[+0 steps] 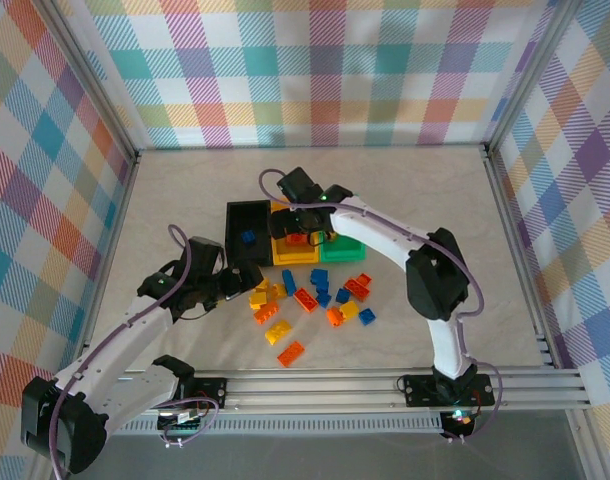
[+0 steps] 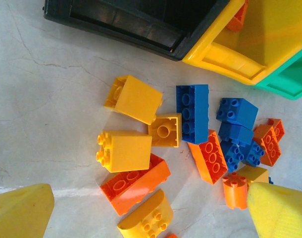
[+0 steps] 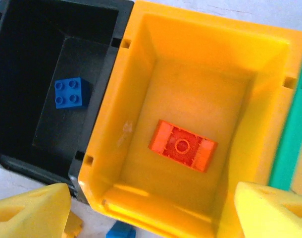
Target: Sort the legos into containers by color
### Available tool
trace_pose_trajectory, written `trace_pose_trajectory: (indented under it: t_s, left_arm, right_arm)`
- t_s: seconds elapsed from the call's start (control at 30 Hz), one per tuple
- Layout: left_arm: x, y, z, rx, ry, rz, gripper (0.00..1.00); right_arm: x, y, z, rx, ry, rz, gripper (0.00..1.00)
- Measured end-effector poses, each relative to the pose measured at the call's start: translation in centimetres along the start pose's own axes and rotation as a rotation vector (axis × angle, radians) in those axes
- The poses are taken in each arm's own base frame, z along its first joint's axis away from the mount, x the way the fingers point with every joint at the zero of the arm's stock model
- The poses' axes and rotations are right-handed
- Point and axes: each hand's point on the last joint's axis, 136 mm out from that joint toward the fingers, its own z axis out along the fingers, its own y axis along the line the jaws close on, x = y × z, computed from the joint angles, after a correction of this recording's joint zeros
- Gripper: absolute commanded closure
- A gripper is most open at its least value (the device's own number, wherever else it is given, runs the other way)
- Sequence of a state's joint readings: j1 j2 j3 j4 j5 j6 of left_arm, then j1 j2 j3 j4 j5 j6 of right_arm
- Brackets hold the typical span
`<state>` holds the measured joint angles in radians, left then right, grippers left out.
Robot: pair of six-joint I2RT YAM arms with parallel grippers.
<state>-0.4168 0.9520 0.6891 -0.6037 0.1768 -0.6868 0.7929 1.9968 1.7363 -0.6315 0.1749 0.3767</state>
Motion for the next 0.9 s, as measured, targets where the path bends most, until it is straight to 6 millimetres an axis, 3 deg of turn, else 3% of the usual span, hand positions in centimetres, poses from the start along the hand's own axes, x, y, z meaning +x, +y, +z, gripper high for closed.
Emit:
trace_pose_trajectory:
  t_s: [0.2, 0.37, 0.5, 0.6, 0.9]
  left_arm:
    - [0.3, -0.2, 0.2, 0.008, 0.023, 0.017, 0.0]
    - [0.4, -0.3, 0.4, 0.012, 0.032, 0.02, 0.0]
    - [0.3, -0.6, 0.5, 0.027, 0.034, 0.021, 0.0]
    - [0.3, -0.7, 1.0, 0.031, 0.041, 0.02, 0.0]
    - [0.6, -0.4, 1.5, 0.029, 0.054, 0.018, 0.0]
  right_arm:
    - [3.1, -1.3, -5.2, -0.033, -0.018, 0.014, 0.23]
    - [9.6, -4.1, -8.0, -0.024, 0.036, 0.053, 0.28]
    - [15.9, -7.3, -8.1, 0.037, 0.149, 0.094, 0.28]
    - [18.6, -9.4, -7.2, 0.082, 0.215, 0.141, 0.29]
    - [20.5, -12.0, -5.3, 0.112, 0.273, 0.242, 0.36]
